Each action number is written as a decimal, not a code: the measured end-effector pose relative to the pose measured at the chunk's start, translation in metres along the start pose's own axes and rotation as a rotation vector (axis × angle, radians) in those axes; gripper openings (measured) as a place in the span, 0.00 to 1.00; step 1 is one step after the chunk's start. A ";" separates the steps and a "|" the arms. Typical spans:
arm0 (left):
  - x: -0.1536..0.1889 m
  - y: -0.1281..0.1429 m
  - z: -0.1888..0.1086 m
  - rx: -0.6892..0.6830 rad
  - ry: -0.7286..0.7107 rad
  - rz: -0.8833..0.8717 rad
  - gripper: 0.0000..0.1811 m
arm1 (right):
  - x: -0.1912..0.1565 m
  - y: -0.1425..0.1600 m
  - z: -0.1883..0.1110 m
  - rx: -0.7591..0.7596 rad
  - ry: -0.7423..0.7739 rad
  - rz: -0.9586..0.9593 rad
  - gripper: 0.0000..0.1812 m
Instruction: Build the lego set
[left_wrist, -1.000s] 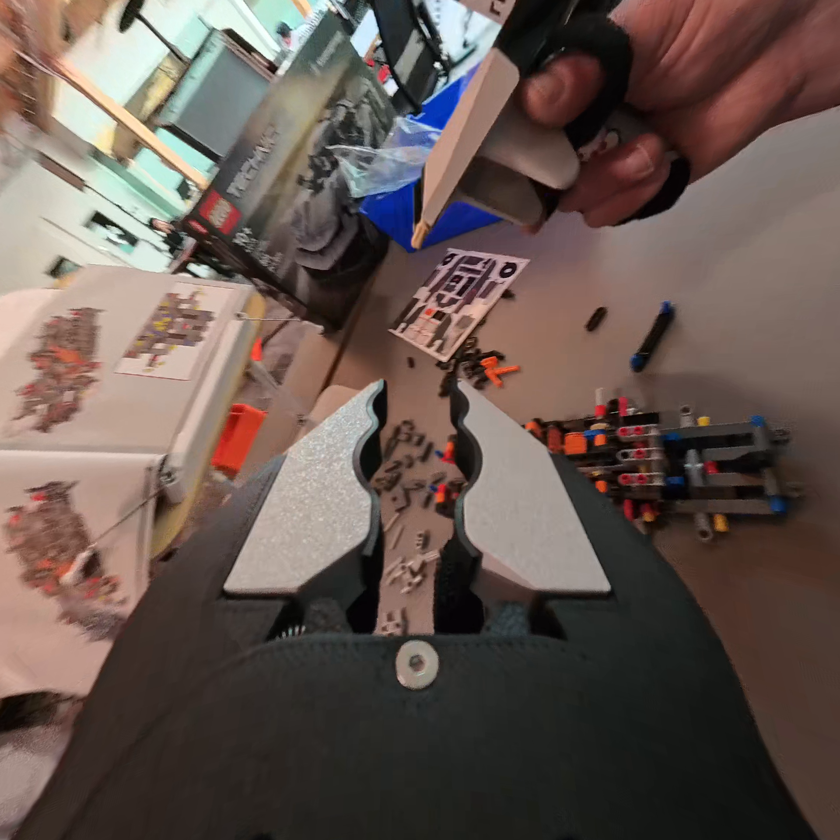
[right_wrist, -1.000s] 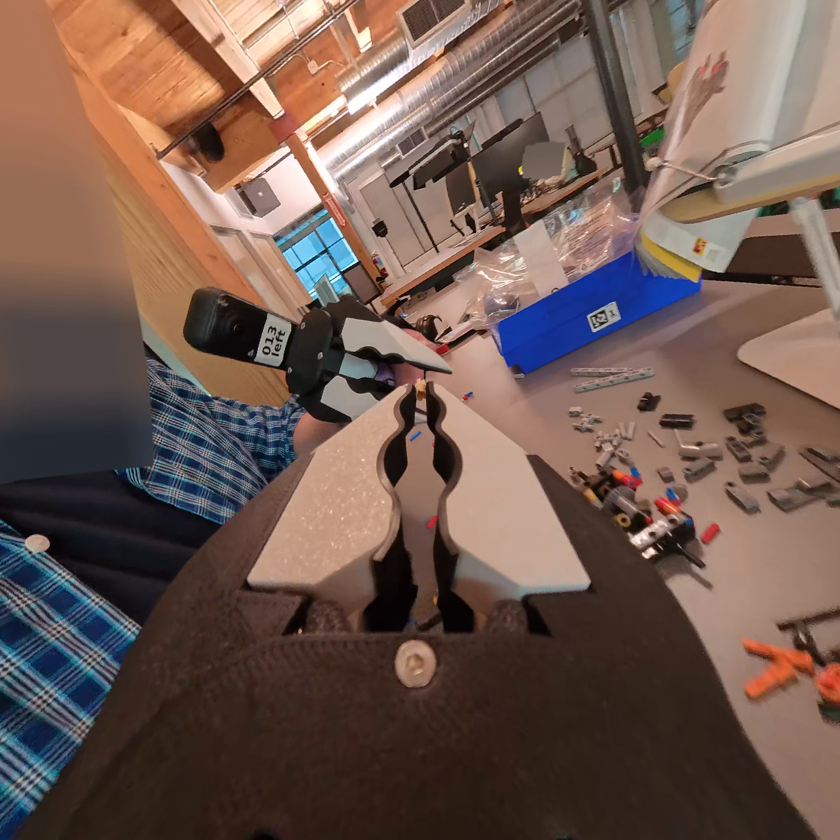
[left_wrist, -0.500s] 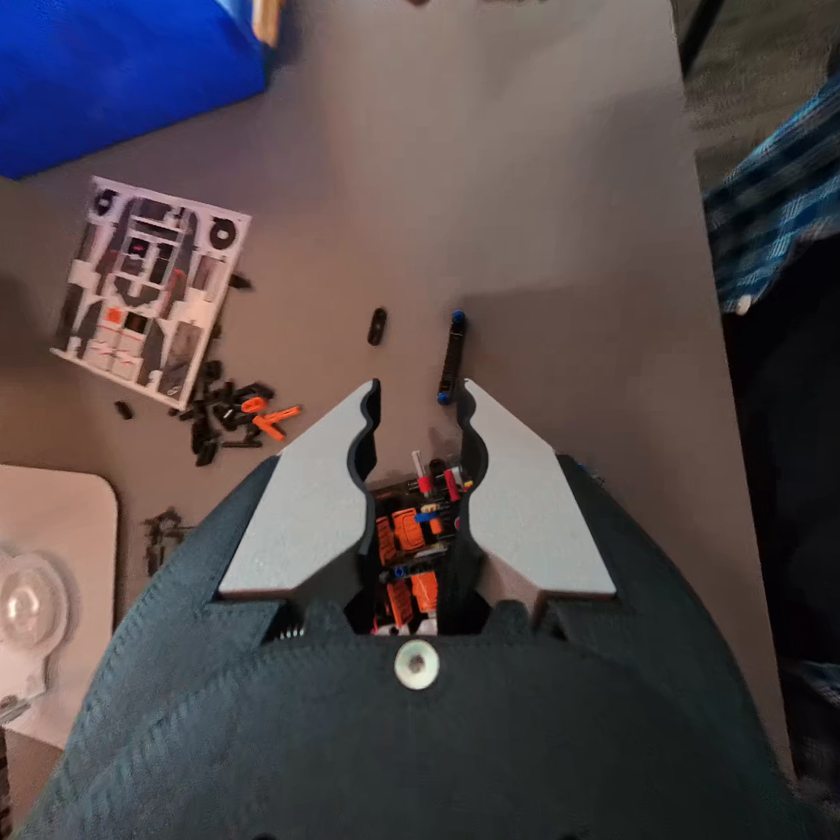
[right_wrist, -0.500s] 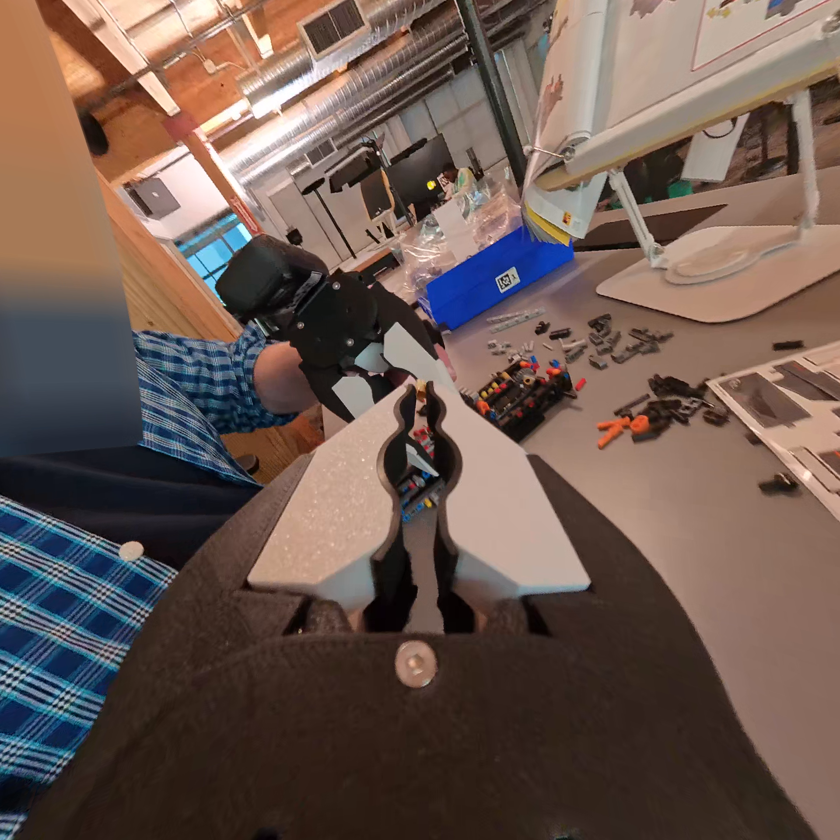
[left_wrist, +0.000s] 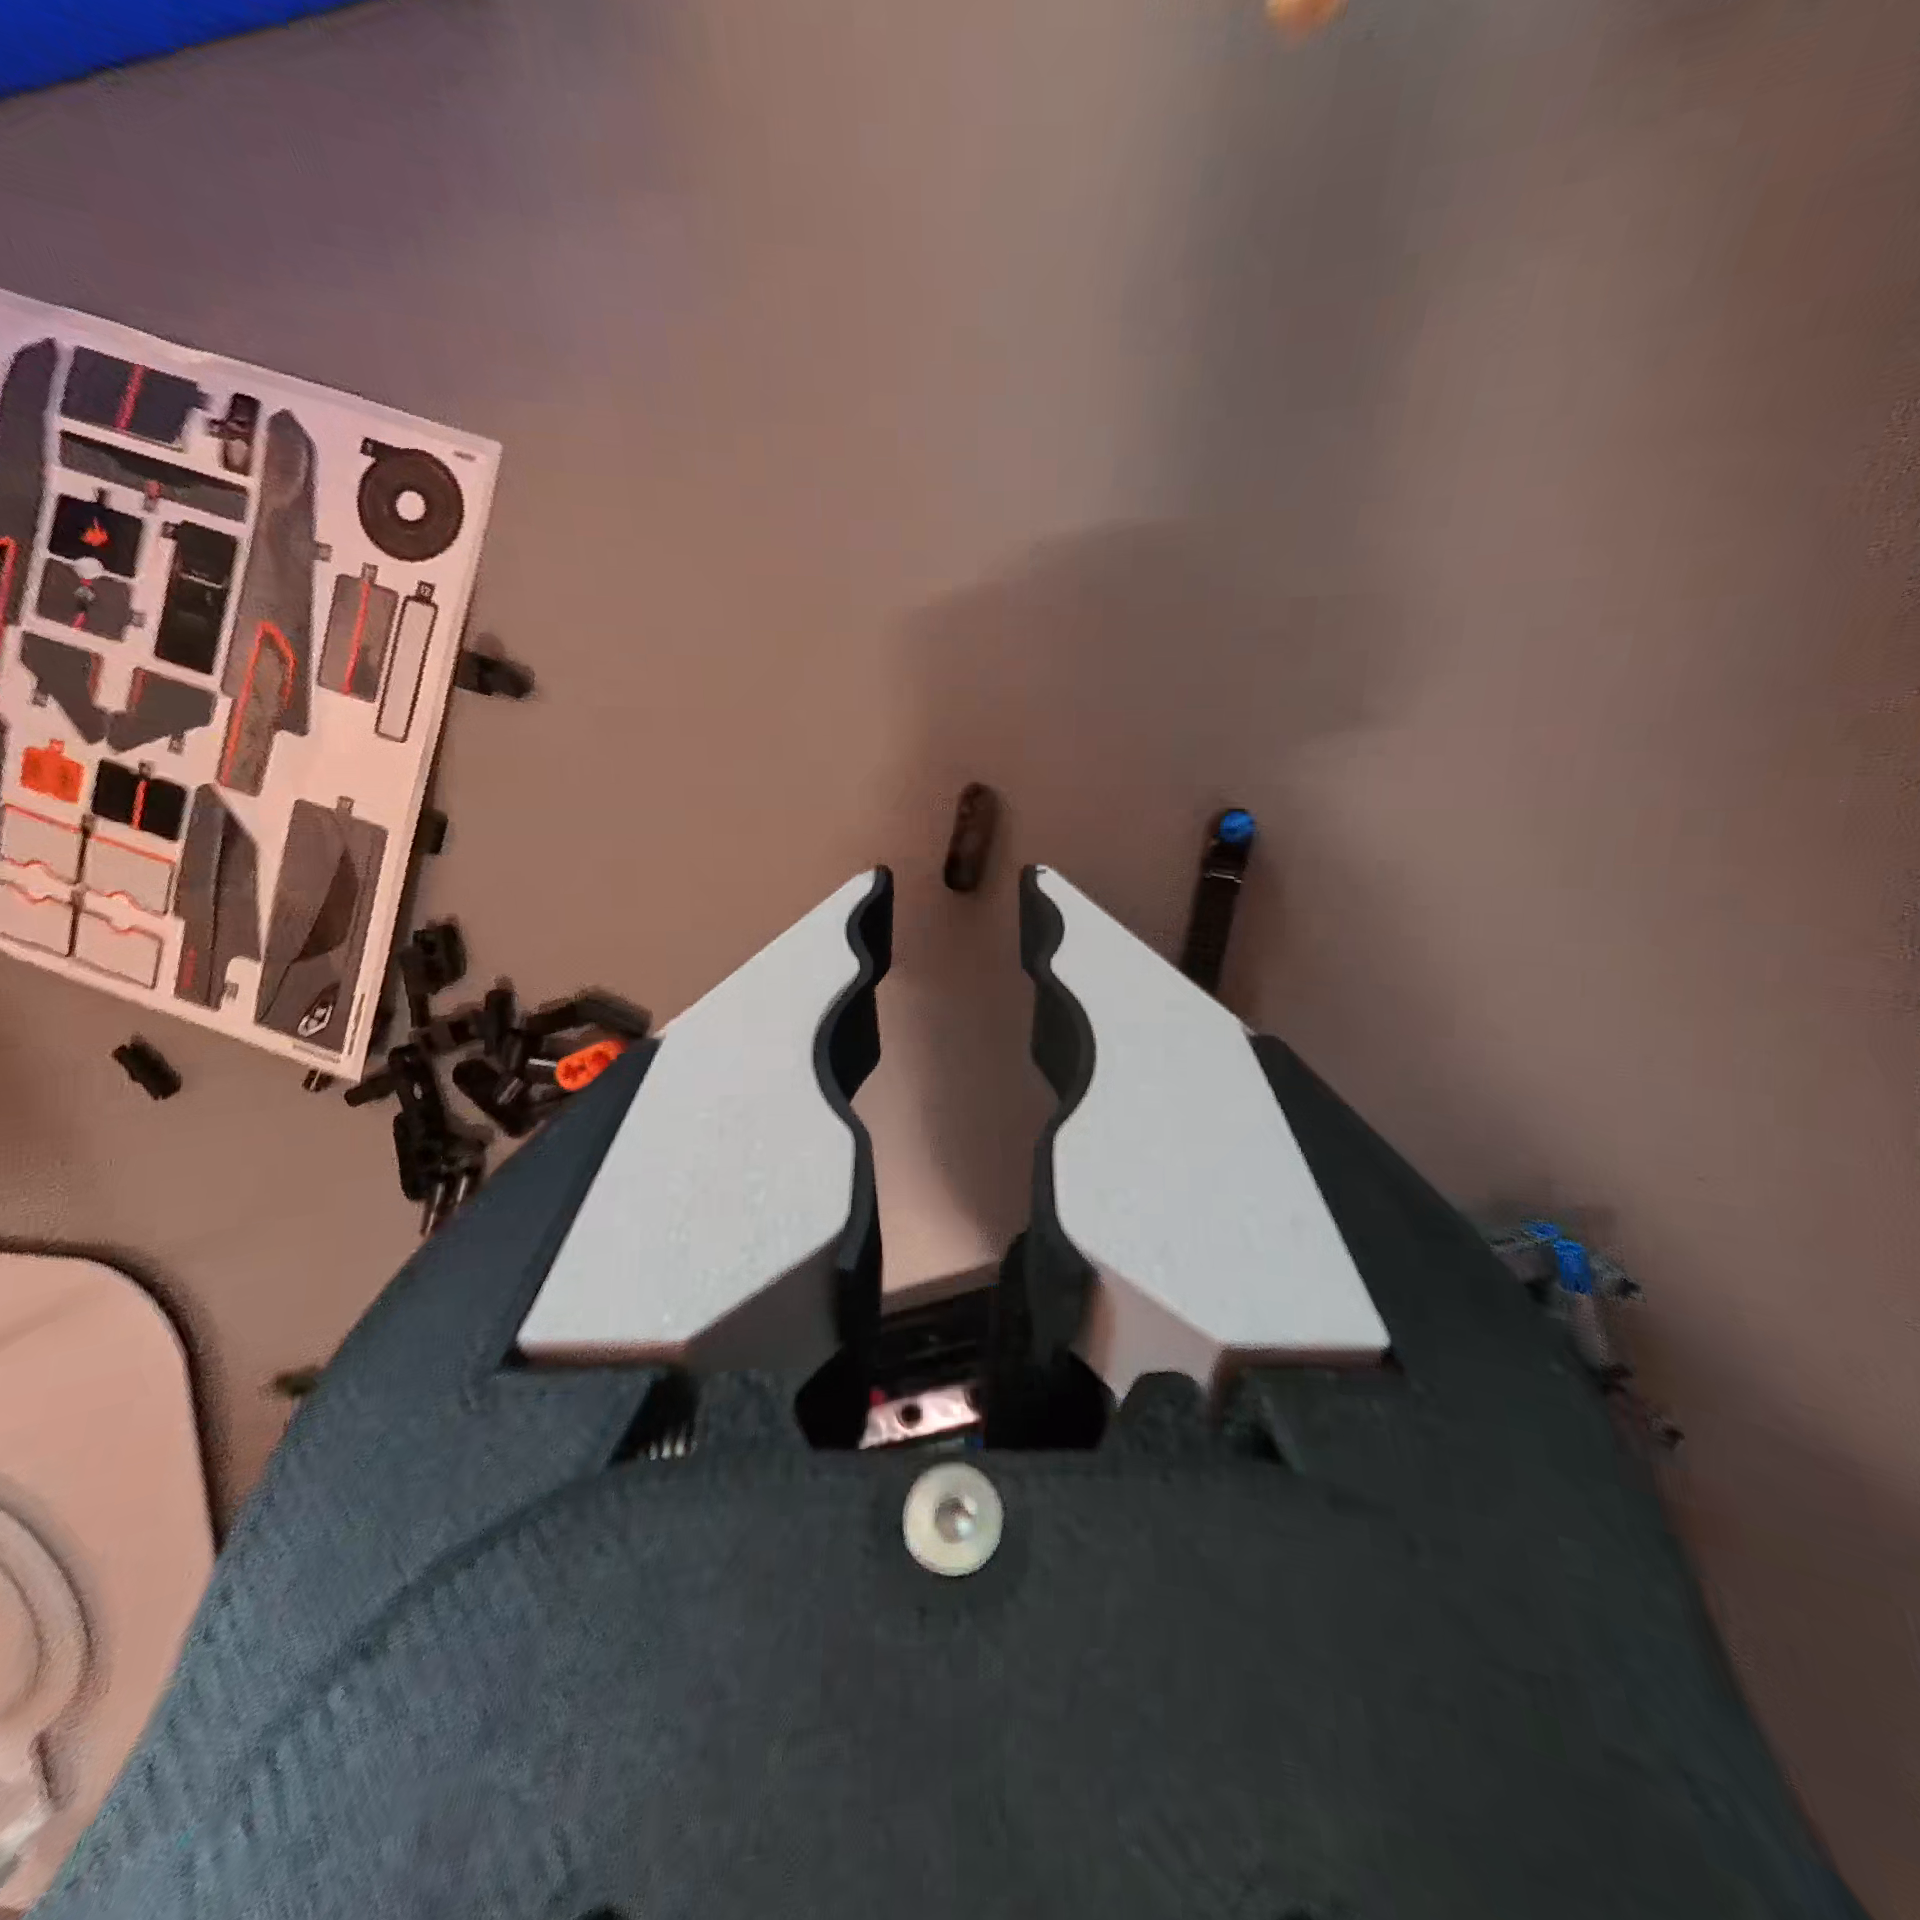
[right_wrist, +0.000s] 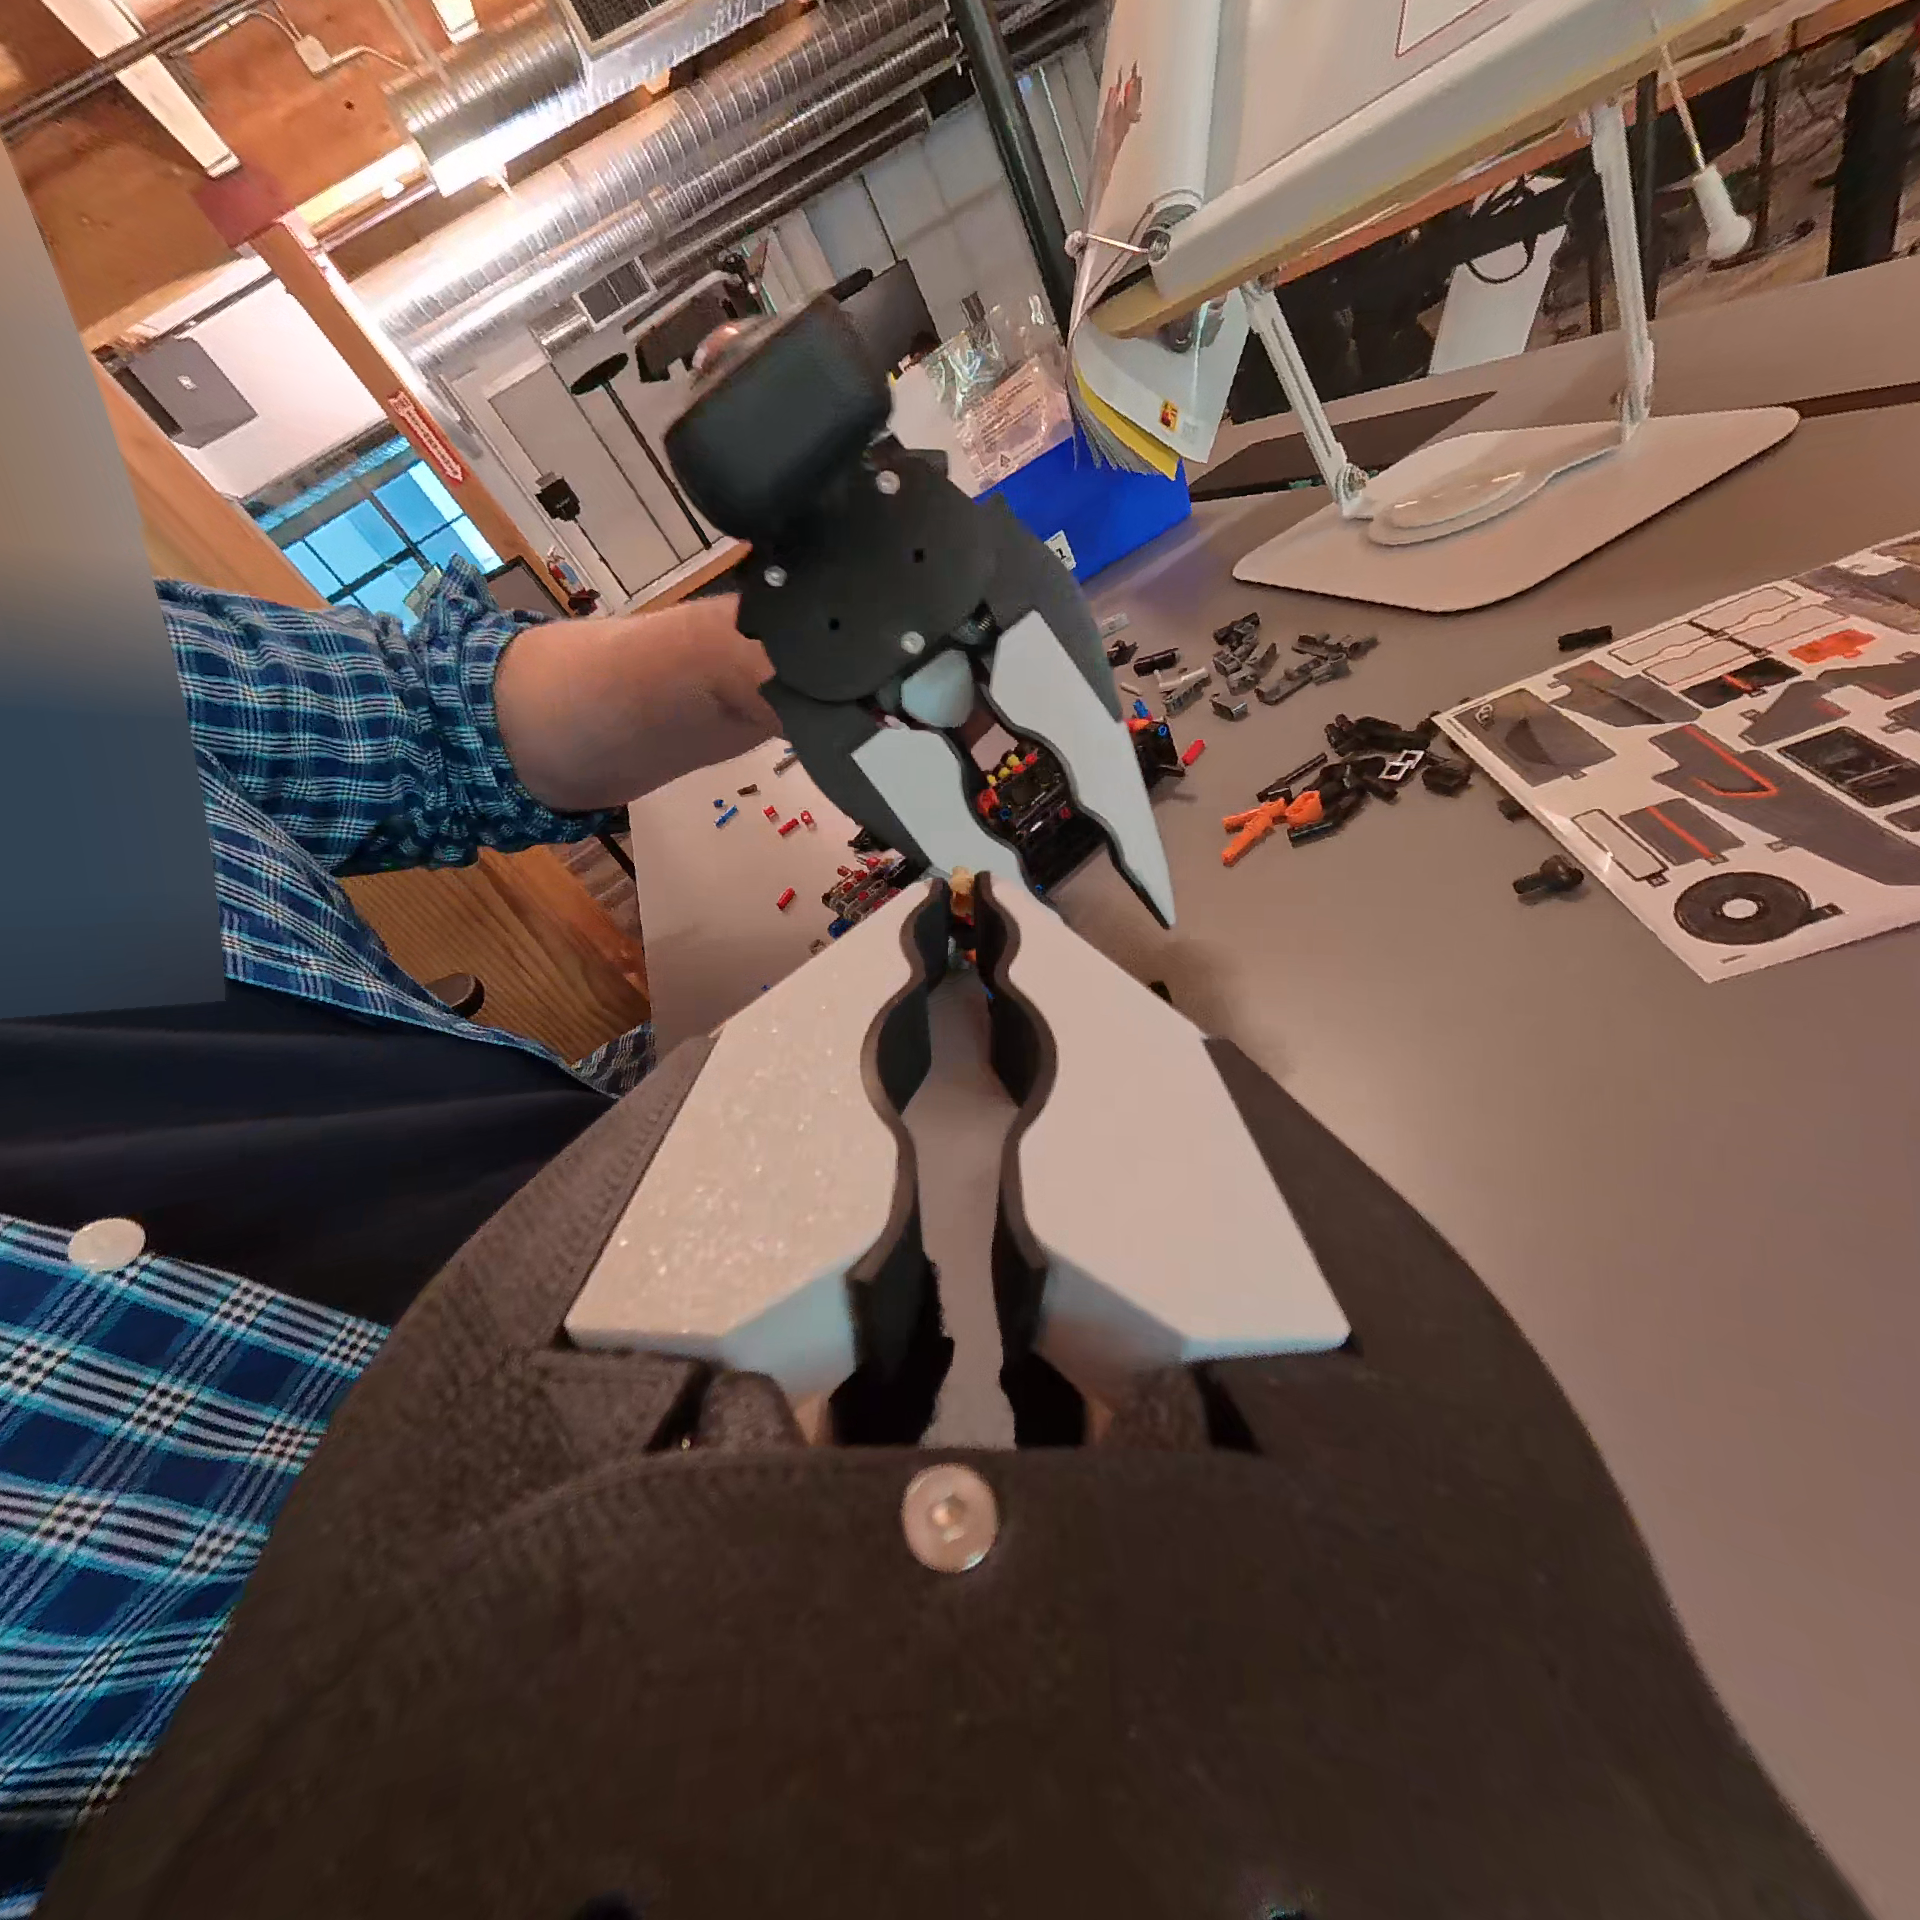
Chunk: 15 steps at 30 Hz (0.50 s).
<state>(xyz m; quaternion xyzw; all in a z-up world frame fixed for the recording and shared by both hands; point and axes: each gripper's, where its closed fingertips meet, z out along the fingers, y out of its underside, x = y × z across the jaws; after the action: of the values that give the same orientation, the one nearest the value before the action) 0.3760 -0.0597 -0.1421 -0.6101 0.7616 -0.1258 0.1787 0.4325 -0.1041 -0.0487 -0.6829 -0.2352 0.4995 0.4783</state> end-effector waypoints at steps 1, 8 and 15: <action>-0.001 0.001 0.006 -0.019 0.007 0.009 0.13 | 0.000 0.001 0.000 0.003 -0.002 -0.001 0.01; 0.004 0.000 0.025 -0.058 0.085 0.003 0.04 | 0.003 0.006 -0.002 0.005 -0.001 0.001 0.01; -0.006 -0.028 -0.008 0.231 0.119 -0.228 0.04 | 0.008 -0.007 0.001 0.026 0.065 -0.092 0.01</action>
<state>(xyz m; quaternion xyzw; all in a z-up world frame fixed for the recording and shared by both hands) 0.3989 -0.0606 -0.1226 -0.6593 0.6773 -0.2680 0.1867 0.4361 -0.0941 -0.0462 -0.6810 -0.2445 0.4575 0.5169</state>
